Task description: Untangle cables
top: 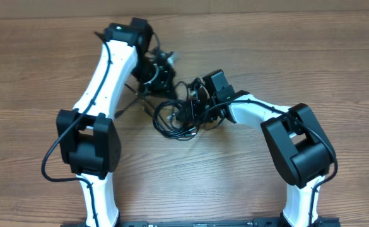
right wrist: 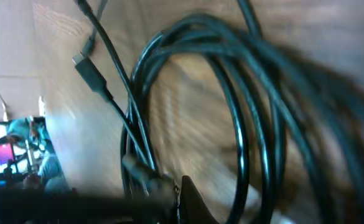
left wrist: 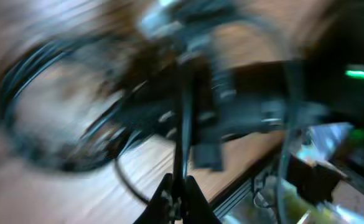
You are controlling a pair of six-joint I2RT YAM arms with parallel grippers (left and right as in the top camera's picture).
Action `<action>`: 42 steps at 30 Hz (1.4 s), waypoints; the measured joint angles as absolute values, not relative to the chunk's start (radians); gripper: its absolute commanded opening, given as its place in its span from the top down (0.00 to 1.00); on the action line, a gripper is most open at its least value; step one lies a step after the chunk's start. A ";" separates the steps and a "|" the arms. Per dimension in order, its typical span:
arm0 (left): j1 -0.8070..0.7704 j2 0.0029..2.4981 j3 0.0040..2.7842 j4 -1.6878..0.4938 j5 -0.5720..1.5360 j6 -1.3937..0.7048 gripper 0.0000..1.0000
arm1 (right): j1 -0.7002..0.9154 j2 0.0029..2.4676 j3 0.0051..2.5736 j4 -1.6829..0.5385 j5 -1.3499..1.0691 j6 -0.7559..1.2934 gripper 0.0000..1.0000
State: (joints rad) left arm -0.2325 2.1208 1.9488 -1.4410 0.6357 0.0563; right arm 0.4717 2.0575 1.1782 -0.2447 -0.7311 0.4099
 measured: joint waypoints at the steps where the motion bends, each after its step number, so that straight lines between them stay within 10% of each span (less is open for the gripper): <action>1: -0.243 2.121 1.948 -1.424 0.664 0.086 0.96 | 0.467 2.049 1.178 -0.258 -0.733 0.402 0.96; 13: -0.296 2.121 1.921 -1.084 0.624 0.019 0.93 | 0.412 1.880 1.182 -0.484 -0.409 0.455 0.81; 21: -0.379 2.121 1.861 -0.972 0.357 -0.179 0.31 | 0.407 1.880 1.183 -0.529 -0.281 0.543 0.68; 33: -0.289 2.121 1.859 -1.101 0.086 -0.339 0.17 | 0.446 1.880 1.182 -0.505 -0.285 0.550 0.67; 35: -0.264 2.121 1.859 -1.142 0.084 -0.341 0.00 | 0.455 1.880 1.182 -0.490 -0.285 0.550 0.66; 42: -0.176 2.121 1.858 -1.245 0.062 -0.371 0.01 | 0.519 1.880 1.183 -0.437 -0.307 0.550 0.63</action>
State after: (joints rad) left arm -0.1761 2.1208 1.8584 -1.2446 0.0624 -0.3710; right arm 0.5186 1.8805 1.1828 -0.4370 -0.3073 0.5495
